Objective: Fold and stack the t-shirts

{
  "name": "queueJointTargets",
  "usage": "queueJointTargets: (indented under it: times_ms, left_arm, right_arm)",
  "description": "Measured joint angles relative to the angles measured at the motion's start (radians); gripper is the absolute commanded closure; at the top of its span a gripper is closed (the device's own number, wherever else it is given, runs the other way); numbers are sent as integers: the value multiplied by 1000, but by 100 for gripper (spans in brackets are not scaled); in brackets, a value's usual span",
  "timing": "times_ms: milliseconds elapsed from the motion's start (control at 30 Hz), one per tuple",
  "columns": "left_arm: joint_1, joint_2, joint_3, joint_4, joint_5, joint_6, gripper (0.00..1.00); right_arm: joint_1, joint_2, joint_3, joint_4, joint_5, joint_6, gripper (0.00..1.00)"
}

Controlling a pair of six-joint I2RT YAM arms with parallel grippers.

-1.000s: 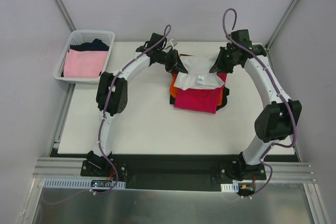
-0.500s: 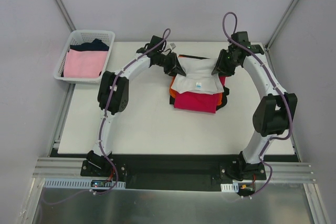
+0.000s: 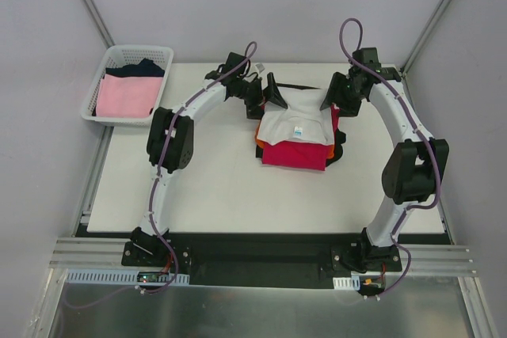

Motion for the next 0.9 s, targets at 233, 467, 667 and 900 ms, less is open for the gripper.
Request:
queueJointTargets:
  times_ms: [233,467,667,900]
  left_arm:
    - [-10,-21,0,-30,-56,17,1]
    - [-10,-87,-21,-64,-117,44,1]
    - [-10,-267,-121,-92,-242,69,1]
    - [-7,-592,-269,-118,-406,110,100]
  right_arm:
    - [0,0,-1,10,1,0,36]
    - [0,-29,-16,9,37,5,39]
    - [0,-129,-16,-1,99,27,56]
    - [11,-279,-1,-22,126,64,99]
